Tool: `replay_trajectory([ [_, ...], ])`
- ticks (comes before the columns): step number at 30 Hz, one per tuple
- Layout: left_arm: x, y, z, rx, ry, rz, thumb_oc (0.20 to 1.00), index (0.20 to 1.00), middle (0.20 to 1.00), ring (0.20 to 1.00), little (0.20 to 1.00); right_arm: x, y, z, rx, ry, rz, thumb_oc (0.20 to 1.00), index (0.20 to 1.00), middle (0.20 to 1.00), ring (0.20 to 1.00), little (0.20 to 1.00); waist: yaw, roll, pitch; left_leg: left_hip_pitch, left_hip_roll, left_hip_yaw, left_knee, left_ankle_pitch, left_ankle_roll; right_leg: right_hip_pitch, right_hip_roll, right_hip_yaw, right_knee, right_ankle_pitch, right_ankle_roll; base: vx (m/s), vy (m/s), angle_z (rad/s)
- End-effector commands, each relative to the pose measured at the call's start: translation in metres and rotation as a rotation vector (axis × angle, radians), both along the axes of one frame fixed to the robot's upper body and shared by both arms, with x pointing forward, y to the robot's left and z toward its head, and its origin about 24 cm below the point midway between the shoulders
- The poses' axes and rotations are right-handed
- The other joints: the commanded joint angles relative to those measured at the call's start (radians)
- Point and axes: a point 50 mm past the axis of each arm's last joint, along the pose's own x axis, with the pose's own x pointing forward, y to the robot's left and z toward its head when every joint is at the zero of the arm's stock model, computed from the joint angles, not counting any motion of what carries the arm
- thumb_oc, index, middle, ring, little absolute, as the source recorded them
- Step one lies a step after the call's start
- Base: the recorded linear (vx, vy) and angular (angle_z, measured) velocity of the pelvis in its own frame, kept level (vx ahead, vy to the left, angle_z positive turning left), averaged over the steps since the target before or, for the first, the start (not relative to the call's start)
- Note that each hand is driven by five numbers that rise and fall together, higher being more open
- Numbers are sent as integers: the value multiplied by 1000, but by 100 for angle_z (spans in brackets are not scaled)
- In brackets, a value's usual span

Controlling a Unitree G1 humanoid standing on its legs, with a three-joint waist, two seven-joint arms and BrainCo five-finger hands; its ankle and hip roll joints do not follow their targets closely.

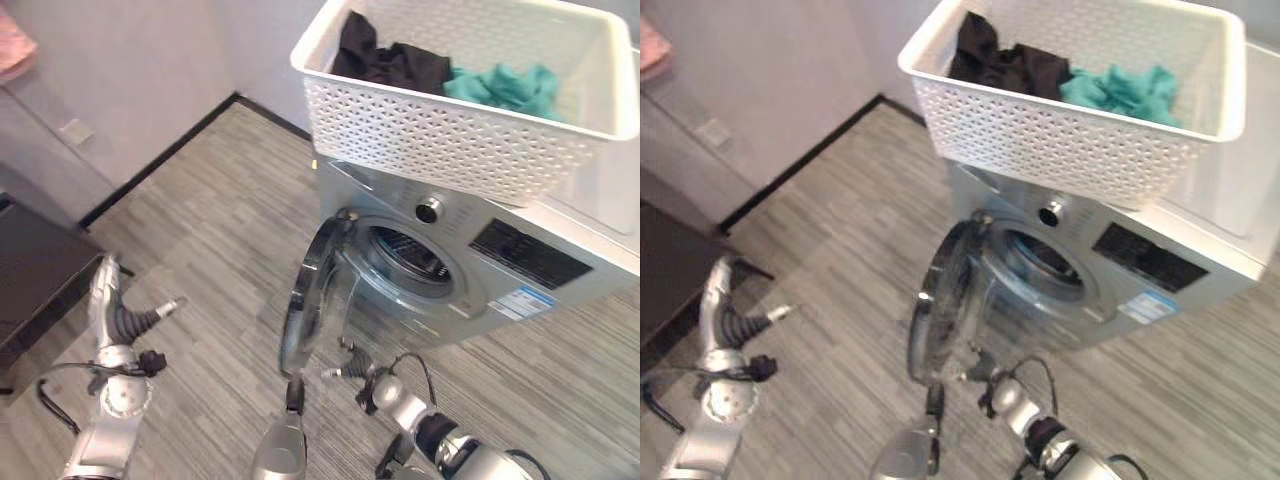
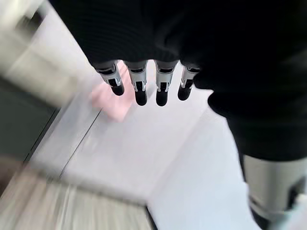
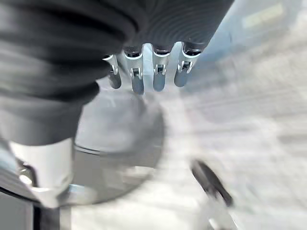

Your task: Grab the laundry basket,head to the washer,open it,put in the laundry and shut it.

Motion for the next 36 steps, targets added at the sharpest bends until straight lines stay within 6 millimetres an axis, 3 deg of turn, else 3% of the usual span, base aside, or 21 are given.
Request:
replay_trajectory([
  [1,8,-19,60,370,-163,-146,1000,1000,1000,1000,1000,13,10,9,29,-36,16,1000,1000,1000,1000,1000,0,-51,-11,48,13,38,56,-153,-6,6,-70,44,40,-94,26,8,-12,13],
  [5,15,-77,105,603,-211,-512,1000,1000,1000,1000,1000,1,-12,-4,-2,22,-29,1000,1000,1000,1000,1000,-33,-50,-18,59,12,45,40,-153,-7,9,-67,44,34,-87,34,9,-3,1],
  [6,16,-78,106,601,-209,-520,1000,1000,1000,1000,1000,2,-13,-4,0,22,-35,1000,1000,1000,1000,1000,-28,-50,-17,59,11,44,40,-153,-7,9,-67,42,34,-87,34,0,0,0],
  [9,17,-120,110,525,-36,-914,1000,1000,1000,1000,1000,-10,-37,-14,-39,83,-94,1000,1000,1000,1000,1000,-57,-45,-24,68,9,51,31,-150,-6,11,-68,41,31,-79,41,28,23,-3],
  [10,28,-129,88,237,194,-1105,1000,1000,1000,1000,1000,-17,-47,-19,-56,111,-99,1000,1000,1000,1000,1000,-84,-45,-27,74,8,60,27,-147,-3,12,-66,42,30,-74,44,56,33,-4],
  [11,35,-134,74,111,295,-1164,1000,1000,1000,1000,1000,-19,-50,-20,-60,120,-103,1000,1000,1000,1000,1000,-98,-47,-27,77,8,61,26,-146,-2,14,-65,42,28,-71,44,39,21,1],
  [12,37,-137,74,110,298,-1178,1000,1000,1000,1000,1000,-19,-53,-20,-59,121,-114,1000,1000,1000,1000,1000,-87,-45,-27,77,8,60,25,-145,-2,15,-65,40,27,-71,44,28,8,-5],
  [13,51,-149,40,-77,505,-1239,1000,1000,1000,1000,1000,-18,-60,-19,-64,120,-124,1000,1000,1000,1000,1000,-118,-51,-21,79,6,65,25,-145,1,11,-63,47,26,-66,46,16,7,-7],
  [14,52,-151,40,-77,506,-1246,1000,1000,1000,1000,1000,-18,-61,-19,-64,120,-130,1000,1000,1000,1000,1000,-112,-50,-21,79,6,65,25,-145,1,11,-64,47,26,-65,46,12,22,-5],
  [16,66,-152,-2,-277,780,-1249,1000,1000,1000,1000,1000,-11,-68,-12,-70,92,-110,1000,1000,1000,1000,1000,-151,-55,-10,78,5,79,25,-146,5,-5,-63,68,25,-54,51,-6,39,-5],
  [17,67,-153,-2,-276,781,-1254,1000,1000,1000,1000,1000,-11,-68,-12,-70,92,-114,1000,1000,1000,1000,1000,-146,-54,-11,78,5,80,24,-146,6,-6,-63,69,26,-54,52,-5,41,-20],
  [19,73,-136,-36,-449,1056,-1188,1000,1000,1000,1000,1000,-6,-71,-4,-80,55,-38,1000,1000,1000,1000,1000,-193,-60,-13,80,8,107,22,-146,8,-33,-57,101,27,-44,55,18,49,-34],
  [20,74,-137,-36,-447,1058,-1191,1000,1000,1000,1000,1000,-6,-71,-4,-79,56,-41,1000,1000,1000,1000,1000,-188,-61,-14,79,8,108,22,-146,8,-34,-58,102,28,-44,55,24,60,-43],
  [21,84,-109,-65,-336,1173,-992,1000,1000,1000,1000,1000,1,-77,6,-84,-2,-3,1000,1000,1000,1000,1000,-228,-77,-9,73,15,124,28,-146,8,-56,-54,124,35,-43,55,6,28,-25],
  [24,93,-88,-86,-185,1228,-817,1000,1000,1000,1000,1000,5,-78,13,-79,-34,5,1000,1000,1000,1000,1000,-247,-91,-2,64,20,129,30,-144,7,-73,-50,138,39,-44,53,-15,30,-27],
  [26,93,-61,-123,-97,1282,-555,1000,1000,1000,1000,1000,8,-75,22,-44,-75,5,1000,1000,1000,1000,1000,-269,-115,8,53,28,137,26,-137,6,-98,-46,149,42,-43,47,-38,19,-13],
  [28,91,-55,-136,-58,1306,-469,1000,1000,1000,1000,1000,9,-78,25,-41,-88,1,1000,1000,1000,1000,1000,-275,-120,10,46,30,139,23,-134,6,-108,-43,154,41,-43,44,-43,-9,-10],
  [29,101,-34,-131,126,1275,-268,1000,1000,1000,1000,1000,12,-76,32,-15,-124,-3,1000,1000,1000,1000,1000,-282,-144,23,36,35,141,17,-126,4,-124,-38,158,40,-40,41,-54,-23,-10],
  [33,123,-20,-100,302,1123,-102,1000,1000,1000,1000,1000,23,-75,48,26,-220,-26,1000,1000,1000,1000,1000,-286,-168,62,13,45,140,12,-111,-1,-148,-31,161,41,-34,37,-92,-40,-2],
  [35,139,-19,-75,426,966,-53,1000,1000,1000,1000,1000,30,-70,60,58,-313,-51,1000,1000,1000,1000,1000,-286,-184,89,-10,55,133,10,-101,-7,-165,-27,161,37,-26,40,-102,-46,2],
  [36,142,-3,-56,446,860,55,1000,1000,1000,1000,1000,34,-70,68,75,-382,-73,1000,1000,1000,1000,1000,-285,-198,108,-31,64,130,8,-93,-12,-180,-21,160,29,-19,42,-92,-37,4],
])
